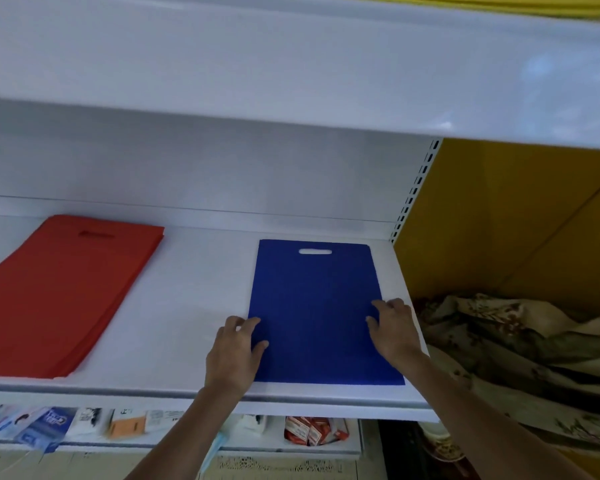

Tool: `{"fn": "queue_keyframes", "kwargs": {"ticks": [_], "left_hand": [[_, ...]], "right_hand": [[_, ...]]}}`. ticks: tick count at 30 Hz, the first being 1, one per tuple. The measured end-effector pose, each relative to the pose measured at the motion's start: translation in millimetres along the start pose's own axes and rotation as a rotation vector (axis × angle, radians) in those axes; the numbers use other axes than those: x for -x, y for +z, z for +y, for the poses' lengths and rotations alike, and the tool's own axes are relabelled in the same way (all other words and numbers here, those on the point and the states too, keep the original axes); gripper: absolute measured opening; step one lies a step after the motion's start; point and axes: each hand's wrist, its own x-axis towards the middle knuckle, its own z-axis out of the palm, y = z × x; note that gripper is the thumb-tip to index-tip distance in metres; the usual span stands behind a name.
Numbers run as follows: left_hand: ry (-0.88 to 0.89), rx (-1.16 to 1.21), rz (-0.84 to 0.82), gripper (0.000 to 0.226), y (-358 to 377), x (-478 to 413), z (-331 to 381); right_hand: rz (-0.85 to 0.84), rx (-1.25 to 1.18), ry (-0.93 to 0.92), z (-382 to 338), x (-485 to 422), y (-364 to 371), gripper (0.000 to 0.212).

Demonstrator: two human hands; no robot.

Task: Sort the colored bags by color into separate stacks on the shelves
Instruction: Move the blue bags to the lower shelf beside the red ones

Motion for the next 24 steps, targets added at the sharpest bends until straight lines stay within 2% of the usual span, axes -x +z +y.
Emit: {"fn": "queue_keyframes", "kwargs": {"ticks": [5,10,13,17,21,24], "left_hand": [[-0.028,0.048,0.092,0.035,-34.5,25.6,-19.1],[-0.074,0.077,0.215,0.027,-121.5,57.3,-76.3],[-0.168,0.102,0.343,0.023,-207.0,87.3,-127.1],[-0.26,0.05,0.481,0.029,-320.7,141.2,-199.4],[-0.291,-0.022,0.581,0.032,-426.9,194.7,-265.9],[-0.308,-0.109,0.657,0.035,-504.4,226.7,-305.7]], "right_hand": [[0.126,-0.098,-0.218,-38.6,14.8,-10.4,0.039],[0.078,-0.284,-0.421,-149.5,41.4,-31.1,0.043],[-0.026,-0.407,-0.574,-259.4,77.7,-35.3,0.045],[-0.159,-0.411,-0.835,-417.9,142.5,-45.0,0.049],[-0.172,-0.434,-0.994,-557.5,208.0,-73.6,0.046],[-0.112,-0.484,-1.086,-644.2,247.0,-102.1,0.043]]}}
